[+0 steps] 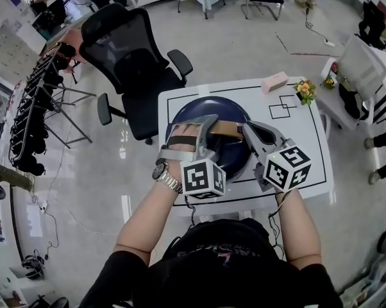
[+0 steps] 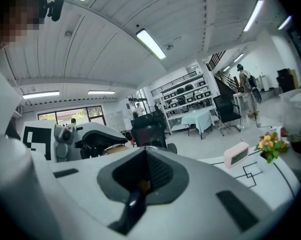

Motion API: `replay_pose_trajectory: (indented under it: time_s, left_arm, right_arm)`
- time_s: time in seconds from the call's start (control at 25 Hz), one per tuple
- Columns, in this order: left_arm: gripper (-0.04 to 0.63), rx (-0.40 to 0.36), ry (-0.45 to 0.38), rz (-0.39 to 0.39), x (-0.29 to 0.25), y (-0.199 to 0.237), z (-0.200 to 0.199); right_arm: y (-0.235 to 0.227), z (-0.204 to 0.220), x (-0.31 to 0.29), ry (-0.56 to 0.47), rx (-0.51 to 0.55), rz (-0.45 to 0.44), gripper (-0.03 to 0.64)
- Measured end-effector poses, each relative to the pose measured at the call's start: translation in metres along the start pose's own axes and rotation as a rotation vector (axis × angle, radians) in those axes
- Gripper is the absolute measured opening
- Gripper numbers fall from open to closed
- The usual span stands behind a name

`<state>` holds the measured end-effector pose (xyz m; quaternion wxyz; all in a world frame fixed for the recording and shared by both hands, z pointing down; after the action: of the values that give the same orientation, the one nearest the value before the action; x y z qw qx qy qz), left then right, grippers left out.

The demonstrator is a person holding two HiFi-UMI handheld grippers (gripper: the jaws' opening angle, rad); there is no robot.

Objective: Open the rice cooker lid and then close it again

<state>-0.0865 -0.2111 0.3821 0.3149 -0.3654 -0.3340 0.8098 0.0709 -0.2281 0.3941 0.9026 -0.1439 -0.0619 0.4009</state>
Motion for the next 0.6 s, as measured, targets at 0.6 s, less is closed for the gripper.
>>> replay_pose_trajectory:
  time_s: [0.6]
  left_arm:
    - [0.186, -0.057, -0.037, 0.028, -0.0049, -0.0007, 0.0048]
  right_arm:
    - [0.0005, 0.0067, 0.0018, -0.046, -0.049, 0.048, 0.002]
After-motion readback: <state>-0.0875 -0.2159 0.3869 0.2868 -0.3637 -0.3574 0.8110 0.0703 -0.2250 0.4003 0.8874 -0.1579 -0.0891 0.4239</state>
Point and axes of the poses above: the fingertips, and each gripper's own axes: x backward along the fingers, y to its left, z out of its underside, the point moved 10 cm from there along x, backward along the fingers, and after that the axes turned 13 degrees about -y, right-handed, at the moved point
